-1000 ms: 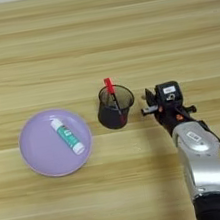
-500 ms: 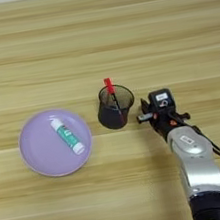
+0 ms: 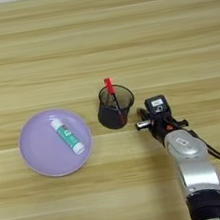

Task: Move the objects on the table

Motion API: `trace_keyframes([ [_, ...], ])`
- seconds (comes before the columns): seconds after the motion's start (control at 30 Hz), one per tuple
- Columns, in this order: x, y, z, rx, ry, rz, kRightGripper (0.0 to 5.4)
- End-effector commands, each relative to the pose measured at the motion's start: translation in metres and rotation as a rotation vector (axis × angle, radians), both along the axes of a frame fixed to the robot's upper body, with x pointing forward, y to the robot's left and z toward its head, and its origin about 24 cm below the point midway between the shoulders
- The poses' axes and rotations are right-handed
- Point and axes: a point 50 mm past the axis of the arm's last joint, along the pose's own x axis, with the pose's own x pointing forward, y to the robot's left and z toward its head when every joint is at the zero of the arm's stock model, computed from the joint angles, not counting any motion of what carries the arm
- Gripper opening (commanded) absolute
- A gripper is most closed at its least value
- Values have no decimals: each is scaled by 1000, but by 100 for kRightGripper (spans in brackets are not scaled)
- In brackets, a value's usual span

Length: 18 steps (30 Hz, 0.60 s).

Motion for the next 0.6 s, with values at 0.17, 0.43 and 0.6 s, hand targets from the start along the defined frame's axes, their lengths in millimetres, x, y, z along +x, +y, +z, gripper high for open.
trace_keyframes([
  [0.17, 15, -10, 21, -74, -46, 19, 104],
  [0.43, 15, -10, 17, -75, -14, 35, 104],
  [0.6, 16, -10, 12, -19, 9, 34, 104],
])
